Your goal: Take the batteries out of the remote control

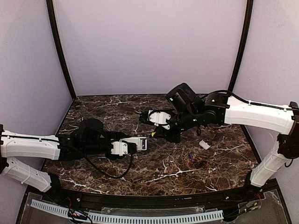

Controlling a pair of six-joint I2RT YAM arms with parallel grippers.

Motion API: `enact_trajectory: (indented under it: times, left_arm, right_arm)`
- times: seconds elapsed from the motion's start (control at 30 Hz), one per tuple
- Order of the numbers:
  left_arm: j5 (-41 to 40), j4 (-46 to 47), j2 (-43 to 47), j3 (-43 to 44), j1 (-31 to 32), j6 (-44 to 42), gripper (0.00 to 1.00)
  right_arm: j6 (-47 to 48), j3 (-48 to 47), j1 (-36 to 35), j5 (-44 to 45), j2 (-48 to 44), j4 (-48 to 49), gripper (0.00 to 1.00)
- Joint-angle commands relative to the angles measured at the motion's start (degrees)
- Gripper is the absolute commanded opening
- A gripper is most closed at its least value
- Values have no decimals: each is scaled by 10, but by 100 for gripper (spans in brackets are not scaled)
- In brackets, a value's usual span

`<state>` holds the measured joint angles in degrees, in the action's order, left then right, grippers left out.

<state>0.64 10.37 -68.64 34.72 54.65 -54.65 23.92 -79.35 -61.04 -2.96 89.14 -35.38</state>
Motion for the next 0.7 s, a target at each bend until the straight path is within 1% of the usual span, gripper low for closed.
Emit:
enact_trajectory:
  times: [0.0, 0.67]
  left_arm:
    - [9, 4, 17, -1, 2, 8, 0]
    - [18, -5, 15, 1, 2, 9, 0]
  right_arm:
    - [-2, 7, -5, 12, 4, 10, 0]
    - [-3, -3, -3, 40, -1, 18, 0]
